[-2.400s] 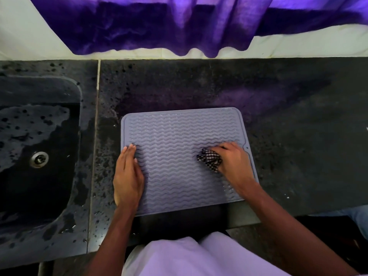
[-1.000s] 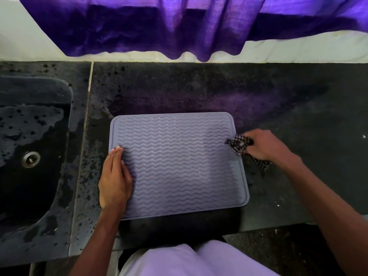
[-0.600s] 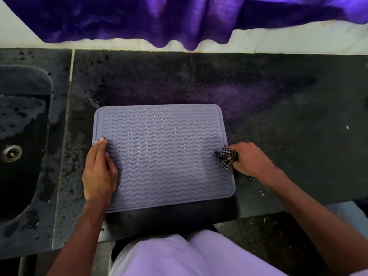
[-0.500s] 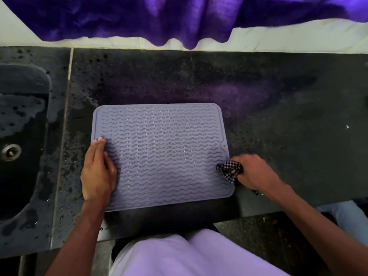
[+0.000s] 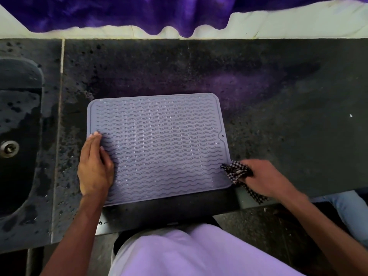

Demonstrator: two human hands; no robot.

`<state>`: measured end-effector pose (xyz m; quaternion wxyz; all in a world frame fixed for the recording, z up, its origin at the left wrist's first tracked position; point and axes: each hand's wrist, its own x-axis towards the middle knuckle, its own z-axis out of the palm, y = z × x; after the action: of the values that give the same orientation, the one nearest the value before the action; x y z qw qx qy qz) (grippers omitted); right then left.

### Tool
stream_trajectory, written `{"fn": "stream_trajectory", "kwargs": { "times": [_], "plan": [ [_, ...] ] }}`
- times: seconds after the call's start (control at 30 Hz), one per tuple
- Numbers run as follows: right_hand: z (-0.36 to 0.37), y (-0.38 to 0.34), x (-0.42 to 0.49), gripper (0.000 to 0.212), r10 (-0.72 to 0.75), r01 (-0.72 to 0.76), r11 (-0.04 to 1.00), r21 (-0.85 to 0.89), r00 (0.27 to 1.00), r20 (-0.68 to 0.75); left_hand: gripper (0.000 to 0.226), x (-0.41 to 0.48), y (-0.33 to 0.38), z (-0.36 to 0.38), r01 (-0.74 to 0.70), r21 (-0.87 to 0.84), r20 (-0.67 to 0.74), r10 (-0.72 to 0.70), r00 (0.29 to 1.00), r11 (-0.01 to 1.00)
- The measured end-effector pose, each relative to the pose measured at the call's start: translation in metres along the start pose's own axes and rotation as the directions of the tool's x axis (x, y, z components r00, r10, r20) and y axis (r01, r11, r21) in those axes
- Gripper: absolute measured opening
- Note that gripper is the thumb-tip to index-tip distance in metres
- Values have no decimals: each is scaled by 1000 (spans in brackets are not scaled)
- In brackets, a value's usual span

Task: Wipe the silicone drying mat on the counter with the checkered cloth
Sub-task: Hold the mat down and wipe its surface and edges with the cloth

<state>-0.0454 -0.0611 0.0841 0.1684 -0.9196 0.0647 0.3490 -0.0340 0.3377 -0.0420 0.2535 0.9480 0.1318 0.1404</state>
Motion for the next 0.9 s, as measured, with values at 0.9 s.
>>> {"fn": "stream_trajectory", "kwargs": {
  "times": [0.9],
  "plan": [
    [87,-59,-39,26,173,-140,973,181,968,-180,39,0,1,-2,28,-30,20,-27,999,999]
  ]
}}
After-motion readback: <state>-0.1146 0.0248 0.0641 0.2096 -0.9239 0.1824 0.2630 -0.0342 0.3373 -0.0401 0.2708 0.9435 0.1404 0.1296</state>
